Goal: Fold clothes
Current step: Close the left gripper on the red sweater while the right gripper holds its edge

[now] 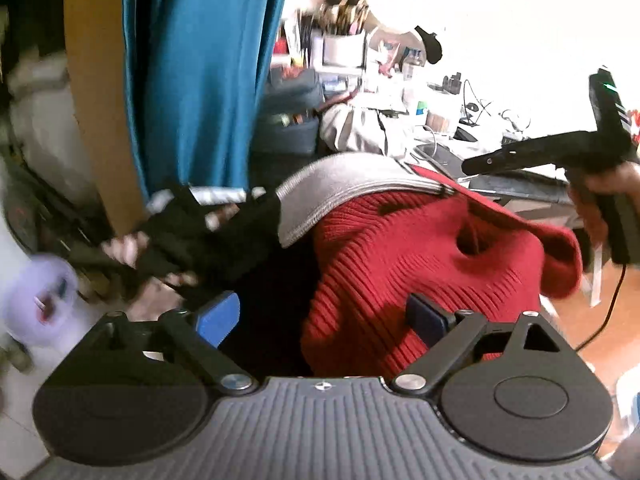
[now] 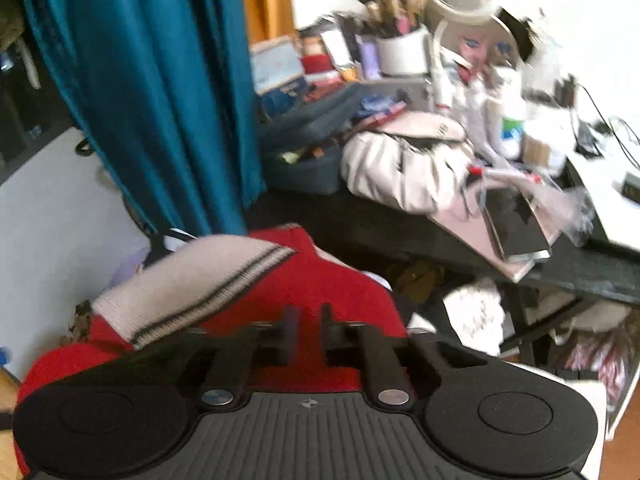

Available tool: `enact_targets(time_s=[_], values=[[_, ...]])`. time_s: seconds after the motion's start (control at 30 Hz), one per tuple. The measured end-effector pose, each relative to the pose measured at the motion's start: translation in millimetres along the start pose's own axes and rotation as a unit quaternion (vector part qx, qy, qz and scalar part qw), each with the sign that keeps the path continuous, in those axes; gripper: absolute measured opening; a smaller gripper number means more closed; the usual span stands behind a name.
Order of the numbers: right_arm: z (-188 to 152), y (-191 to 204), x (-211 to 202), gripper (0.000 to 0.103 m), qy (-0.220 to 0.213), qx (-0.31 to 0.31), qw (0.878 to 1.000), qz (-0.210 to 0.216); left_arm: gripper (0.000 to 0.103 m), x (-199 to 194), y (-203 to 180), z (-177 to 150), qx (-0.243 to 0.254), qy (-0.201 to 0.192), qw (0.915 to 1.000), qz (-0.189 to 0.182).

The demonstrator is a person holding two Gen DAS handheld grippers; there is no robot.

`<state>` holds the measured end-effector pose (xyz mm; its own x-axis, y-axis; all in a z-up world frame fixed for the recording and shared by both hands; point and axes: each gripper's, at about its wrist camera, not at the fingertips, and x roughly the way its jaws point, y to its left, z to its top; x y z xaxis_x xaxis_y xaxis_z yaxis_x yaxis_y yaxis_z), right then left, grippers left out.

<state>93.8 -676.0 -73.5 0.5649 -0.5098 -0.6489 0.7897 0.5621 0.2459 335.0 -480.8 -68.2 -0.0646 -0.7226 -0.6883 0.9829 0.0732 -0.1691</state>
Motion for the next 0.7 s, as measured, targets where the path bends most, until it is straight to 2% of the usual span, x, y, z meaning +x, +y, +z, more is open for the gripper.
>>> enact_targets(time_s=[0.03, 0.1, 0.13, 0.17, 0.2, 0.23, 0.27, 0.3, 0.37, 0.43, 0.5, 0.57, 0.6, 0.63, 0.67, 0.7], values=[[2, 8, 1, 0.052, -0.003, -0.016, 1.000, 0.012, 0.092, 8, 4, 1, -0.014, 0.007, 0.9998, -0.016], [6, 26, 6, 0.060, -0.002, -0.057, 0.998, 0.035, 0.092, 20, 7, 2, -0.036, 0.017, 0.9982, -0.045], [8, 37, 10, 0.068, 0.000, -0.080, 0.996, 0.043, 0.092, 22, 4, 1, -0.037, 0.017, 0.9980, -0.048], [9, 48, 16, 0.071, 0.004, -0.104, 0.994, 0.046, 0.083, 23, 0, -1, -0.036, 0.017, 0.9981, -0.048], [9, 59, 23, 0.072, 0.011, -0.128, 0.990, 0.050, 0.057, 24, -3, -3, -0.034, 0.016, 0.9981, -0.048], [9, 69, 29, 0.071, 0.019, -0.152, 0.987, 0.053, 0.044, 25, -9, -3, -0.027, 0.022, 0.9987, -0.037], [9, 76, 35, 0.068, 0.026, -0.168, 0.984, 0.054, 0.028, 22, -14, -3, -0.022, 0.023, 0.9990, -0.032], [9, 80, 39, 0.056, 0.030, -0.177, 0.982, 0.054, 0.019, 17, -19, -3, -0.017, 0.021, 0.9992, -0.029], [14, 77, 43, 0.000, 0.036, -0.159, 0.985, 0.063, 0.017, 7, -27, -2, -0.011, 0.014, 0.9996, -0.023], [19, 63, 41, 0.000, 0.034, -0.108, 0.992, 0.062, 0.016, -9, -33, -3, -0.016, 0.003, 0.9997, -0.017], [20, 48, 30, 0.000, 0.010, -0.075, 0.996, 0.050, 0.016, -23, -37, -4, -0.018, 0.000, 0.9995, -0.026], [20, 35, 14, 0.005, -0.005, -0.060, 0.997, 0.051, 0.016, -35, -44, -7, -0.006, 0.001, 0.9991, -0.042], [19, 34, 6, 0.021, -0.006, -0.063, 0.996, 0.062, 0.016, -38, -49, -10, 0.005, 0.004, 0.9989, -0.046], [17, 35, 0, 0.048, -0.005, -0.069, 0.995, 0.073, 0.017, -39, -52, -13, 0.014, 0.009, 0.9988, -0.046], [13, 43, -2, 0.058, 0.001, -0.087, 0.993, 0.082, 0.017, -38, -53, -15, 0.020, 0.014, 0.9987, -0.044], [9, 53, -2, 0.056, 0.006, -0.115, 0.990, 0.086, 0.017, -35, -53, -16, 0.022, 0.017, 0.9988, -0.040]])
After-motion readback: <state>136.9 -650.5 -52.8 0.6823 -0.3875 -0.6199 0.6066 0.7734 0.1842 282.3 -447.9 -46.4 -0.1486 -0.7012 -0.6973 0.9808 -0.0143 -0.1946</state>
